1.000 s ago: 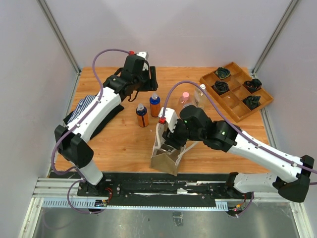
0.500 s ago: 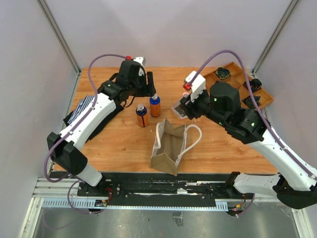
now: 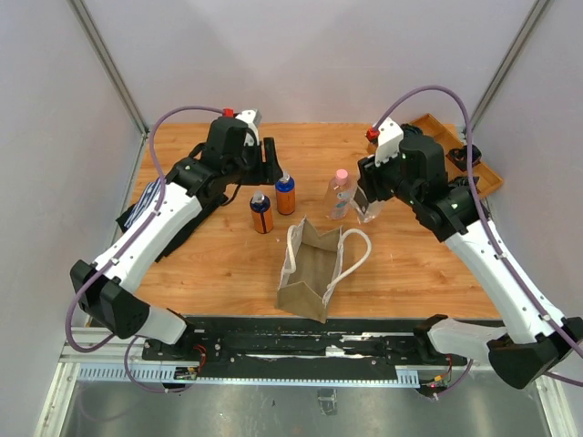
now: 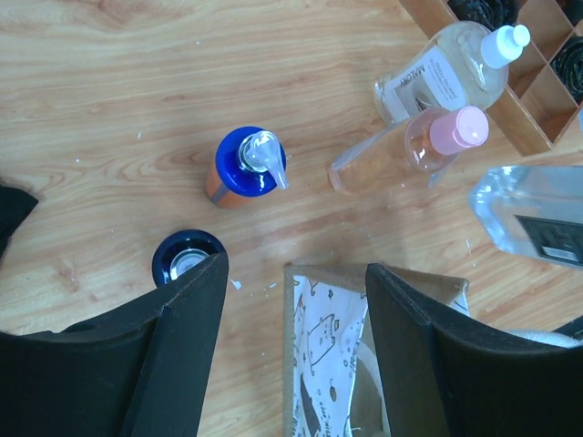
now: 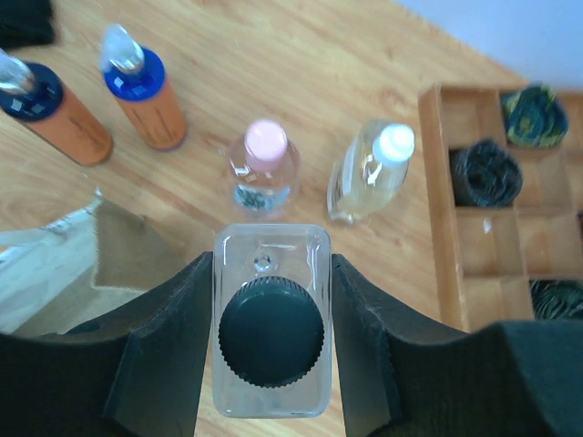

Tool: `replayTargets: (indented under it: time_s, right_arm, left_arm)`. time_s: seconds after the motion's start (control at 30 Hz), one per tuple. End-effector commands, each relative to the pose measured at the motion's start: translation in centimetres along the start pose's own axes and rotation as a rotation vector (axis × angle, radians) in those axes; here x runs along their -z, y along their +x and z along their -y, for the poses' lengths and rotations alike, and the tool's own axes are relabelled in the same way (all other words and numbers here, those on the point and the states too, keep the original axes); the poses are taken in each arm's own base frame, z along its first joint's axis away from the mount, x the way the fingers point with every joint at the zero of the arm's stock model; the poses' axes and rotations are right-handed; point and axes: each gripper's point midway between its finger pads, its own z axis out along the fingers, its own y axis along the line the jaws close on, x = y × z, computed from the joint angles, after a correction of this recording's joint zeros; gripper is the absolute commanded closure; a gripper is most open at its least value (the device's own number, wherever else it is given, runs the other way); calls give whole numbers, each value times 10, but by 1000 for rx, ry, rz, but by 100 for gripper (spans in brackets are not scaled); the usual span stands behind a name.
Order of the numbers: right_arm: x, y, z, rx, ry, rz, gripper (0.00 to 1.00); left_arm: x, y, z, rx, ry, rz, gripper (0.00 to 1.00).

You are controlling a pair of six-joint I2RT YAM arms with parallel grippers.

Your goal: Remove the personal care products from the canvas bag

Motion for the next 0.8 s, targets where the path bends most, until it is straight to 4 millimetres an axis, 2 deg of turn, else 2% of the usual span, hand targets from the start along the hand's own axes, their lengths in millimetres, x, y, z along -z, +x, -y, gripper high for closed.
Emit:
replayTargets:
  time_s: [0.0, 0.07, 0.13, 0.47, 0.77]
  right_arm:
    - [-18, -3, 17, -102, 31, 86, 99]
    - [-34, 17, 19, -135, 28, 60, 99]
    - [-44, 27, 24, -148, 41, 55, 99]
    - [-77, 58, 42, -180, 116, -32, 96]
    - [-89, 76, 50, -207, 123, -65, 79]
  left_arm:
    - [14, 0, 3, 13, 33, 15, 33]
    - [16, 2, 3, 17, 38, 19, 33]
    - [20, 2, 4, 22, 45, 27, 33]
    - [24, 11, 4, 34, 64, 25, 32]
    - [26, 14, 6, 33, 82, 24, 32]
